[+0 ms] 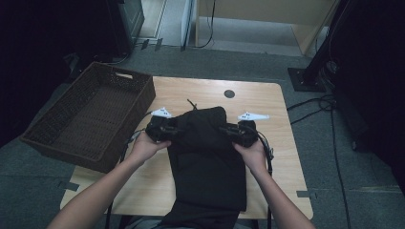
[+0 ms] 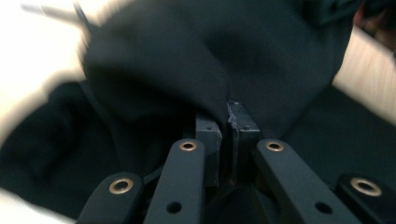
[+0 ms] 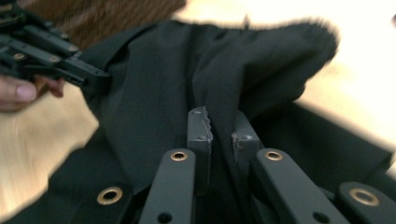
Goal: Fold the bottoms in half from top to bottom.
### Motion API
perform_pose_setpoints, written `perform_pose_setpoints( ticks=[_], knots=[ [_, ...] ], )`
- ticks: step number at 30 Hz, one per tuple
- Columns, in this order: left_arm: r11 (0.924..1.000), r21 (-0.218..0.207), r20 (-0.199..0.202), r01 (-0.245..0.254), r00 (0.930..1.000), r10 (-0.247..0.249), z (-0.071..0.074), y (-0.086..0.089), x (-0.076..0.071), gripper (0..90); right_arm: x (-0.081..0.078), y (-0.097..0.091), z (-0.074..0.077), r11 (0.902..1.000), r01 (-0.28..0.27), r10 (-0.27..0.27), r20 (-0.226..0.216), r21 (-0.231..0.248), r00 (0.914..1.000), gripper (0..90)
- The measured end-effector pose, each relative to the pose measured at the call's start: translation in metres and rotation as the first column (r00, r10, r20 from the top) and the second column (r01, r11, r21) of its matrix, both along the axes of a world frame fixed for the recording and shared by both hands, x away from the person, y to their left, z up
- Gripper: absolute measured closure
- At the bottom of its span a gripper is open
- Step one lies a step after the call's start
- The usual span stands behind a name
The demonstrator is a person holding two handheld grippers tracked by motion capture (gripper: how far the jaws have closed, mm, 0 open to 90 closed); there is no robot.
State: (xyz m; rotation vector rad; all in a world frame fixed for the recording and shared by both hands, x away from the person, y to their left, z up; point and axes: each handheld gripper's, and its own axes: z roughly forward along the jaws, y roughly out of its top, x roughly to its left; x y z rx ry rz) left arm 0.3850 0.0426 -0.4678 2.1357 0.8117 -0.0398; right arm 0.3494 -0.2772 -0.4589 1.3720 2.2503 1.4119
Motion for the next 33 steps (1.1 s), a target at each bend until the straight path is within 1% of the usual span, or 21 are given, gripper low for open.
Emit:
perform_pose_setpoints(
  ticks=[2, 4, 6, 8, 9, 11, 13, 16, 17, 18, 23, 26, 27, 29, 30, 31, 32, 33],
  knots=[
    [0.9999, 0.011, -0.017, 0.008, 0.9998, -0.008, -0.01, 0.0, -0.008, 84.9, -0.009, 0.002, -0.011, 0.9998, -0.016, 0.015, -0.02, -0.015, 0.9997, 82.0],
    [0.9988, 0.042, -0.028, 0.023, 0.9994, -0.022, -0.02, -0.001, -0.013, 84.8, -0.016, 0.005, -0.024, 0.999, -0.028, 0.026, -0.052, -0.034, 0.9983, 81.9],
    [0.9982, 0.056, -0.048, 0.019, 0.9987, -0.017, -0.03, -0.001, -0.016, 84.5, -0.022, 0.007, -0.035, 0.9982, -0.035, 0.031, -0.079, -0.048, 0.9964, 81.9],
    [0.9988, 0.05, -0.055, 0.002, 0.9985, 0.001, -0.039, -0.001, -0.016, 84.4, -0.023, 0.009, -0.042, 0.9972, -0.036, 0.03, -0.1, -0.065, 0.9945, 81.9],
    [0.9994, 0.033, -0.062, -0.013, 0.998, 0.015, -0.041, -0.001, -0.015, 84.1, -0.023, 0.009, -0.044, 0.9973, -0.033, 0.026, -0.103, -0.066, 0.9944, 81.7],
    [0.9992, 0.014, -0.063, -0.038, 0.9973, 0.038, -0.044, -0.002, -0.012, 83.8, -0.02, 0.007, -0.049, 0.9988, -0.005, -0.001, -0.124, -0.048, 0.9923, 81.5],
    [0.9987, 0.011, -0.057, -0.05, 0.9971, 0.05, -0.045, -0.004, -0.007, 83.7, -0.015, 0.004, -0.054, 0.9988, 0.005, -0.012, -0.134, -0.048, 0.9909, 80.9],
    [0.997, 0.013, -0.055, -0.076, 0.9956, 0.077, -0.044, -0.009, 0.007, 83.4, -0.002, -0.001, -0.058, 0.9988, 0.029, -0.034, -0.131, -0.039, 0.9908, 79.3],
    [0.9961, 0.009, -0.061, -0.088, 0.9943, 0.088, -0.045, -0.011, 0.016, 83.3, 0.004, -0.002, -0.059, 0.9981, 0.038, -0.044, -0.121, -0.049, 0.9917, 77.9],
    [0.9952, 0.008, -0.06, -0.098, 0.9933, 0.098, -0.045, -0.013, 0.02, 83.2, 0.012, -0.003, -0.059, 0.9971, 0.045, -0.051, -0.109, -0.061, 0.9927, 77.7],
    [0.9896, 0.025, -0.038, -0.142, 0.989, 0.143, -0.044, -0.019, 0.052, 82.9, 0.044, -0.004, -0.059, 0.9942, 0.088, -0.094, -0.109, -0.061, 0.9896, 78.9],
    [0.9816, 0.021, -0.057, -0.19, 0.98, 0.191, -0.044, -0.018, 0.07, 82.8, 0.059, 0.0, -0.059, 0.9915, 0.117, -0.123, -0.114, -0.056, 0.9858, 79.1],
    [0.9789, 0.025, -0.053, -0.203, 0.9776, 0.204, -0.043, -0.018, 0.075, 82.9, 0.064, 0.002, -0.059, 0.9906, 0.123, -0.129, -0.109, -0.059, 0.9857, 79.0],
    [0.9756, 0.04, -0.042, -0.216, 0.9751, 0.218, -0.042, -0.018, 0.085, 82.8, 0.072, 0.006, -0.06, 0.9886, 0.138, -0.143, -0.085, -0.06, 0.9861, 77.8],
    [0.9721, 0.044, -0.038, -0.23, 0.9719, 0.232, -0.042, -0.018, 0.09, 82.4, 0.075, 0.007, -0.062, 0.9869, 0.152, -0.155, -0.069, -0.055, 0.9855, 77.4],
    [0.9682, 0.043, -0.036, -0.246, 0.9681, 0.248, -0.042, -0.018, 0.095, 82.0, 0.078, 0.009, -0.064, 0.9854, 0.164, -0.166, -0.049, -0.045, 0.9849, 77.2],
    [0.9638, 0.046, -0.039, -0.262, 0.9636, 0.264, -0.042, -0.017, 0.099, 81.7, 0.081, 0.01, -0.065, 0.9826, 0.183, -0.184, -0.047, -0.034, 0.9817, 77.2],
    [0.9574, 0.042, -0.04, -0.286, 0.957, 0.287, -0.041, -0.016, 0.101, 81.5, 0.084, 0.012, -0.065, 0.9804, 0.194, -0.196, -0.048, -0.034, 0.9795, 77.3]
  ],
)
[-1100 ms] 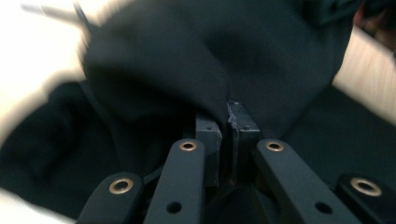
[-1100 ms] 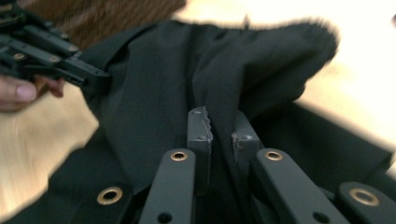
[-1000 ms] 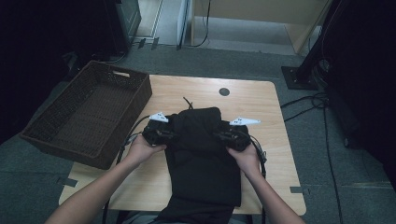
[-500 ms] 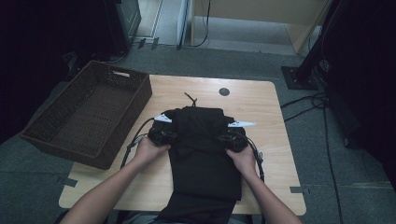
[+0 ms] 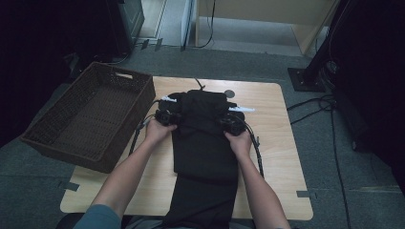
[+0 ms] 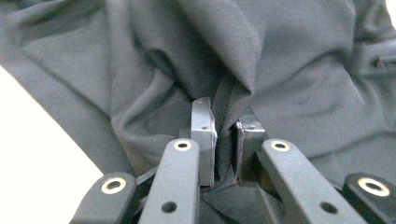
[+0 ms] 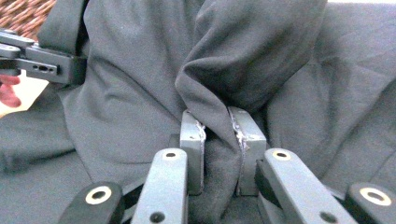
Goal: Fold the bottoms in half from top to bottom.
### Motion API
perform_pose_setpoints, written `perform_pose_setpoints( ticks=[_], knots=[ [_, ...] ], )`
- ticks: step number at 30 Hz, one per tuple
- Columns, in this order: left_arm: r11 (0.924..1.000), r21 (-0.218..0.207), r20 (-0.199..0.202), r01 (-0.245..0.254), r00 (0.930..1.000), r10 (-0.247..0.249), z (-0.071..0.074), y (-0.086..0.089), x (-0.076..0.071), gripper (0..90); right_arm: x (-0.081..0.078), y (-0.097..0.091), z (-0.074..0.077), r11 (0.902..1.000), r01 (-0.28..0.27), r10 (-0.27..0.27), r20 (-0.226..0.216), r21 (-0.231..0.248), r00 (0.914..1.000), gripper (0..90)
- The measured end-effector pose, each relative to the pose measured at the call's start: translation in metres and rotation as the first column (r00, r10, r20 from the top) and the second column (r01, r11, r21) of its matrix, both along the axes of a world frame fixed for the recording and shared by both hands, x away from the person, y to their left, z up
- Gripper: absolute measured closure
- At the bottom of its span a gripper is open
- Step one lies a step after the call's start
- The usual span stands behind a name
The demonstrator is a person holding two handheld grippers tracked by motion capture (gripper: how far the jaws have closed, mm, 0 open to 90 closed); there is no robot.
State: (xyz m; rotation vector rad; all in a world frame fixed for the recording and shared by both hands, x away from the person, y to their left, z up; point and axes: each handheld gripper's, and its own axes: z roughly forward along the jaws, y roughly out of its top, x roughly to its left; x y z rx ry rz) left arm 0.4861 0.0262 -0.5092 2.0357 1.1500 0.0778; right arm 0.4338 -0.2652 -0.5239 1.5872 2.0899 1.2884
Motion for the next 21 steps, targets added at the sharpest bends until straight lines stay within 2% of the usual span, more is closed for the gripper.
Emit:
perform_pose_setpoints(
  ticks=[2, 3, 4, 5, 8, 10, 11, 12, 13, 14, 15, 18, 21],
  knots=[
    [0.9998, -0.016, -0.001, -0.008, 1.0, 0.008, 0.002, 0.001, 0.0, 85.2, 0.004, 0.004, 0.002, 0.9999, 0.008, -0.008, -0.001, -0.015, 1.0, 79.9],
    [0.9998, -0.022, 0.003, -0.004, 1.0, 0.004, 0.004, 0.001, -0.001, 86.1, 0.007, 0.005, 0.007, 0.9997, 0.004, -0.005, -0.019, -0.024, 0.9998, 81.6],
    [0.9996, -0.028, 0.013, 0.01, 0.9999, -0.01, 0.008, 0.001, -0.003, 86.4, 0.008, 0.005, 0.011, 0.9997, 0.003, -0.003, -0.033, -0.023, 0.9995, 82.1],
    [0.999, -0.042, 0.028, 0.017, 0.9995, -0.016, 0.013, 0.002, -0.006, 86.7, 0.008, 0.005, 0.017, 0.9998, -0.002, 0.001, -0.028, -0.022, 0.9996, 82.4],
    [0.9947, -0.094, 0.059, 0.042, 0.9976, -0.037, 0.034, 0.006, -0.014, 86.9, 0.003, 0.001, 0.039, 0.999, -0.026, 0.027, 0.023, -0.036, 0.9994, 82.9],
    [0.9914, -0.1, 0.102, 0.084, 0.9921, -0.074, 0.049, 0.007, -0.026, 86.9, -0.005, -0.004, 0.057, 0.9991, -0.039, 0.04, 0.056, -0.019, 0.9976, 82.9],
    [0.9914, -0.1, 0.102, 0.084, 0.9921, -0.074, 0.049, 0.007, -0.026, 86.8, -0.005, -0.004, 0.057, 0.9991, -0.039, 0.04, 0.056, -0.019, 0.9976, 82.9],
    [0.9856, -0.118, 0.123, 0.121, 0.9867, -0.106, 0.059, 0.009, -0.042, 86.8, -0.019, -0.01, 0.074, 0.9984, -0.056, 0.055, 0.067, 0.012, 0.9962, 82.9],
    [0.9826, -0.118, 0.135, 0.143, 0.9827, -0.127, 0.063, 0.009, -0.051, 86.7, -0.024, -0.011, 0.078, 0.9977, -0.068, 0.067, 0.068, 0.009, 0.9954, 82.9],
    [0.9826, -0.118, 0.135, 0.143, 0.9827, -0.127, 0.063, 0.009, -0.051, 86.6, -0.033, -0.013, 0.082, 0.9965, -0.084, 0.083, 0.074, 0.005, 0.9938, 82.9],
    [0.9764, -0.104, 0.151, 0.19, 0.9733, -0.173, 0.066, 0.01, -0.071, 86.4, -0.043, -0.014, 0.086, 0.9942, -0.107, 0.107, 0.077, -0.002, 0.9912, 82.8],
    [0.9689, -0.072, 0.127, 0.237, 0.9657, -0.226, 0.057, 0.009, -0.09, 86.1, -0.065, -0.014, 0.081, 0.9893, -0.144, 0.145, 0.062, -0.024, 0.9875, 82.8],
    [0.9614, -0.043, 0.091, 0.272, 0.9594, -0.267, 0.042, 0.006, -0.103, 86.0, -0.085, -0.013, 0.06, 0.9842, -0.172, 0.172, 0.013, -0.043, 0.985, 82.8]
  ],
)
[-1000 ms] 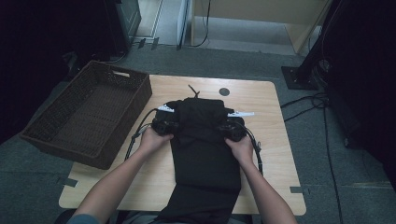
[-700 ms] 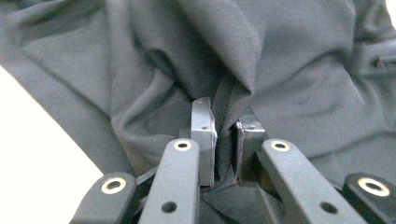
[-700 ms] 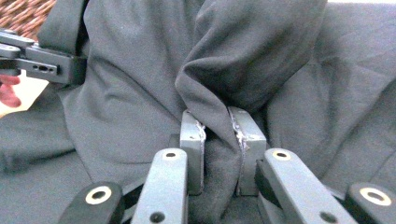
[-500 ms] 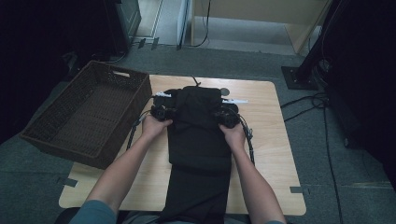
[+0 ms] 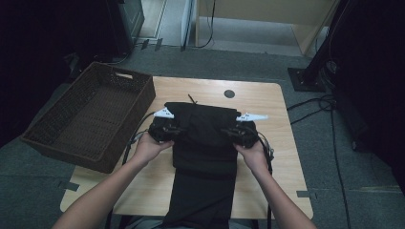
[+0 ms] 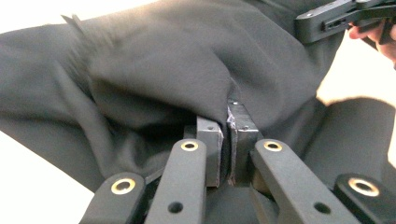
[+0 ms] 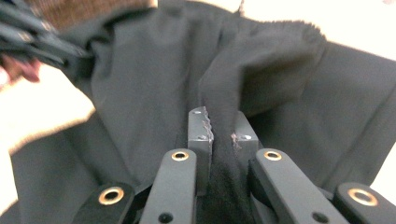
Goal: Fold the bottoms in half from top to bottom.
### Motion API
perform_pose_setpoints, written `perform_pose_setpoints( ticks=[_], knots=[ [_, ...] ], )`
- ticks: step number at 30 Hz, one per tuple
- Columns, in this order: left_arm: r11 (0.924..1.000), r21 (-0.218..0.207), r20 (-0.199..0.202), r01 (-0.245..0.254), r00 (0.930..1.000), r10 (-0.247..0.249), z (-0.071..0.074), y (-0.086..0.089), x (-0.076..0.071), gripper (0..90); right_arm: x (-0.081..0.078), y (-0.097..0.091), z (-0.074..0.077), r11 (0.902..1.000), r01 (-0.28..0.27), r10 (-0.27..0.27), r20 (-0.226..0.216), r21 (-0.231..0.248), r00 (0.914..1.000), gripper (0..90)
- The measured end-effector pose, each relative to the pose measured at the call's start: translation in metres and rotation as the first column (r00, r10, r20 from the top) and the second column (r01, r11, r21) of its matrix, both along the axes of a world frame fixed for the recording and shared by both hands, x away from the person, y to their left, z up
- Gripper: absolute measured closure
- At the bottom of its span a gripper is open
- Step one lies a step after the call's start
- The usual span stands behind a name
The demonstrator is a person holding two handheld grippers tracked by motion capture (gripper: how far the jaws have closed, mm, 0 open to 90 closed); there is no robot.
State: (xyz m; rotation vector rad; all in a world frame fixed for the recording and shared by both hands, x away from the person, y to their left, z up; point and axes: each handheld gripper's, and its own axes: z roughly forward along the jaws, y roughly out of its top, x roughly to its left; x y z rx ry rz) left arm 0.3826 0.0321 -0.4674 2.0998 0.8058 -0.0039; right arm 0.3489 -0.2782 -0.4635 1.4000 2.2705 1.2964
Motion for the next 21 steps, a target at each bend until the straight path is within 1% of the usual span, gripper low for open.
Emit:
perform_pose_setpoints(
  ticks=[1, 2, 5, 7, 9, 12, 13, 16, 17, 19, 21],
  knots=[
    [0.9998, 0.017, -0.01, 0.012, 0.9999, -0.012, -0.006, -0.001, -0.004, 85.9, -0.004, 0.001, -0.006, 0.9999, -0.006, 0.006, -0.01, -0.015, 0.9999, 82.7],
    [0.9995, 0.026, -0.016, 0.017, 0.9997, -0.016, -0.01, -0.002, -0.006, 85.8, -0.009, 0.002, -0.015, 0.9988, -0.019, 0.018, -0.02, -0.046, 0.9996, 82.8],
    [0.997, 0.072, -0.043, 0.029, 0.9987, -0.026, -0.027, -0.005, -0.008, 85.7, -0.014, 0.003, -0.031, 0.9971, -0.027, 0.023, -0.06, -0.071, 0.998, 82.7],
    [0.9948, 0.097, -0.051, 0.031, 0.9983, -0.026, -0.035, -0.007, -0.005, 85.7, -0.014, 0.003, -0.04, 0.9961, -0.027, 0.022, -0.063, -0.084, 0.9978, 82.6],
    [0.9959, 0.088, -0.055, 0.021, 0.9984, -0.016, -0.041, -0.009, 0.0, 85.6, -0.011, 0.002, -0.043, 0.998, -0.017, 0.012, -0.076, -0.06, 0.997, 82.6],
    [0.9972, 0.074, -0.049, 0.002, 0.9988, 0.002, -0.043, -0.01, 0.009, 85.4, -0.003, 0.003, -0.045, 0.9969, -0.014, 0.009, -0.056, -0.078, 0.9984, 82.5],
    [0.9973, 0.072, -0.049, -0.009, 0.9987, 0.013, -0.043, -0.011, 0.012, 85.4, 0.001, 0.002, -0.046, 0.9972, -0.006, 0.002, -0.05, -0.074, 0.9987, 82.5],
    [0.9968, 0.068, -0.048, -0.041, 0.9978, 0.044, -0.044, -0.01, 0.024, 85.3, 0.016, 0.0, -0.05, 0.9993, 0.018, -0.02, -0.063, -0.032, 0.9978, 82.3],
    [0.9965, 0.067, -0.05, -0.05, 0.9973, 0.054, -0.044, -0.009, 0.028, 85.3, 0.021, 0.0, -0.051, 0.9995, 0.025, -0.026, -0.062, -0.02, 0.9978, 82.2],
    [0.9955, 0.056, -0.055, -0.077, 0.9952, 0.08, -0.045, -0.007, 0.038, 85.2, 0.031, 0.001, -0.053, 0.9993, 0.036, -0.036, -0.054, -0.009, 0.9979, 81.9],
    [0.9932, 0.046, -0.069, -0.107, 0.9916, 0.11, -0.045, -0.006, 0.047, 85.2, 0.042, 0.004, -0.054, 0.9989, 0.045, -0.045, -0.038, -0.013, 0.9982, 81.5]
  ],
)
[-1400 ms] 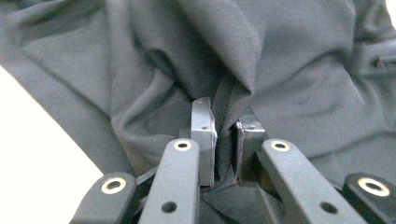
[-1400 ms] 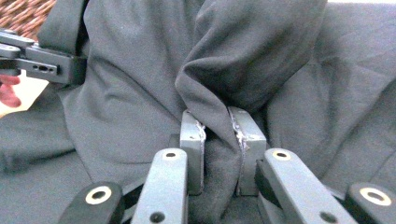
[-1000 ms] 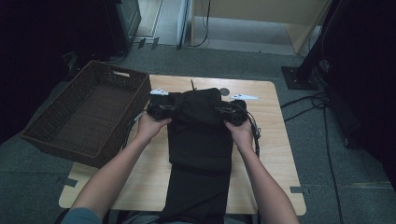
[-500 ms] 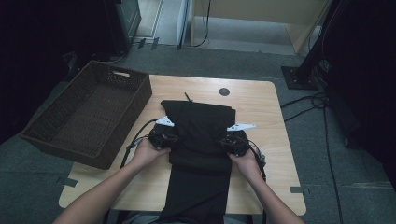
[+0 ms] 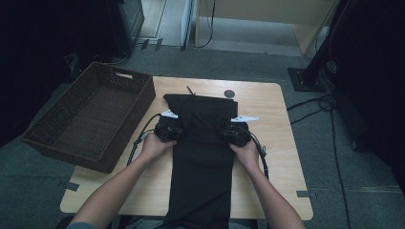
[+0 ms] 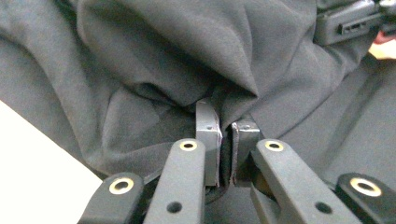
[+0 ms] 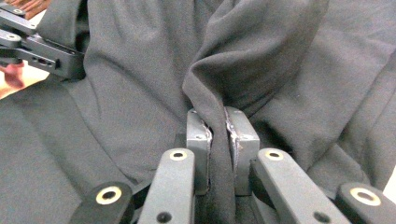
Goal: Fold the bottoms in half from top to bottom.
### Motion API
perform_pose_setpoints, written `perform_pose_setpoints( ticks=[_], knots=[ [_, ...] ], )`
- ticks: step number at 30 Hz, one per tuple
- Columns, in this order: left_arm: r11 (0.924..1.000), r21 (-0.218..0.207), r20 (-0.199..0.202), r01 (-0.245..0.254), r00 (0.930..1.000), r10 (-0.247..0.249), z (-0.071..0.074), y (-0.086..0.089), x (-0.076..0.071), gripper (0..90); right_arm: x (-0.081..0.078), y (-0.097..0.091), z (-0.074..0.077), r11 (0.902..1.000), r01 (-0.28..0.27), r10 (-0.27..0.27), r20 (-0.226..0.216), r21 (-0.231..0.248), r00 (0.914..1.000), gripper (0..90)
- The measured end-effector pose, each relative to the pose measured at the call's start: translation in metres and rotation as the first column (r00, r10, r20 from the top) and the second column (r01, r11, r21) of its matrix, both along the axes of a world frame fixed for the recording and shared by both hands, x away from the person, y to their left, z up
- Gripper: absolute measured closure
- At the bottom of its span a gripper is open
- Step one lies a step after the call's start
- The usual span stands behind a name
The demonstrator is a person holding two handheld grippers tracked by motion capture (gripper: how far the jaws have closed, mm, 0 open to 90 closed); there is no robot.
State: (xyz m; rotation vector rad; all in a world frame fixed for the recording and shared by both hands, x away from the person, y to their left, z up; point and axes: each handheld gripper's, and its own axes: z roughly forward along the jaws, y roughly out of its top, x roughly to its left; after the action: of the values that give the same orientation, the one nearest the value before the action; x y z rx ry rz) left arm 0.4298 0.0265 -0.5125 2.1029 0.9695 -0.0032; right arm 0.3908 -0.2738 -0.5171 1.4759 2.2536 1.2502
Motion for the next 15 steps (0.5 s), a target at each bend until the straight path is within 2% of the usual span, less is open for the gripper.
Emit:
perform_pose_setpoints(
  ticks=[3, 5, 9, 12, 14, 15],
  knots=[
    [0.9991, -0.011, -0.015, -0.041, 0.9991, 0.041, -0.001, 0.002, 0.015, 85.1, 0.014, 0.003, 0.0, 0.9999, 0.011, -0.011, 0.012, -0.007, 0.9999, 81.3],
    [0.9984, -0.008, -0.008, -0.056, 0.9984, 0.056, -0.001, 0.002, 0.026, 84.6, 0.026, 0.004, -0.001, 0.9997, 0.026, -0.026, 0.014, -0.002, 0.9996, 80.5],
    [0.9913, -0.008, -0.024, -0.132, 0.991, 0.131, 0.0, 0.001, 0.046, 83.4, 0.046, 0.008, -0.002, 0.9968, 0.079, -0.079, 0.027, -0.008, 0.9965, 78.2],
    [0.9898, -0.009, -0.019, -0.142, 0.9897, 0.142, 0.003, 0.0, 0.05, 84.0, 0.054, 0.012, 0.001, 0.994, 0.109, -0.109, 0.01, -0.008, 0.994, 82.1],
    [0.9909, -0.021, -0.001, -0.133, 0.9911, 0.133, 0.008, 0.0, 0.049, 85.9, 0.055, 0.012, 0.006, 0.9925, 0.122, -0.122, -0.025, 0.002, 0.9922, 83.1],
    [0.9916, -0.026, 0.012, -0.127, 0.9918, 0.127, 0.011, 0.001, 0.048, 86.4, 0.055, 0.011, 0.009, 0.9927, 0.12, -0.12, -0.025, 0.007, 0.9925, 83.3]
  ],
)
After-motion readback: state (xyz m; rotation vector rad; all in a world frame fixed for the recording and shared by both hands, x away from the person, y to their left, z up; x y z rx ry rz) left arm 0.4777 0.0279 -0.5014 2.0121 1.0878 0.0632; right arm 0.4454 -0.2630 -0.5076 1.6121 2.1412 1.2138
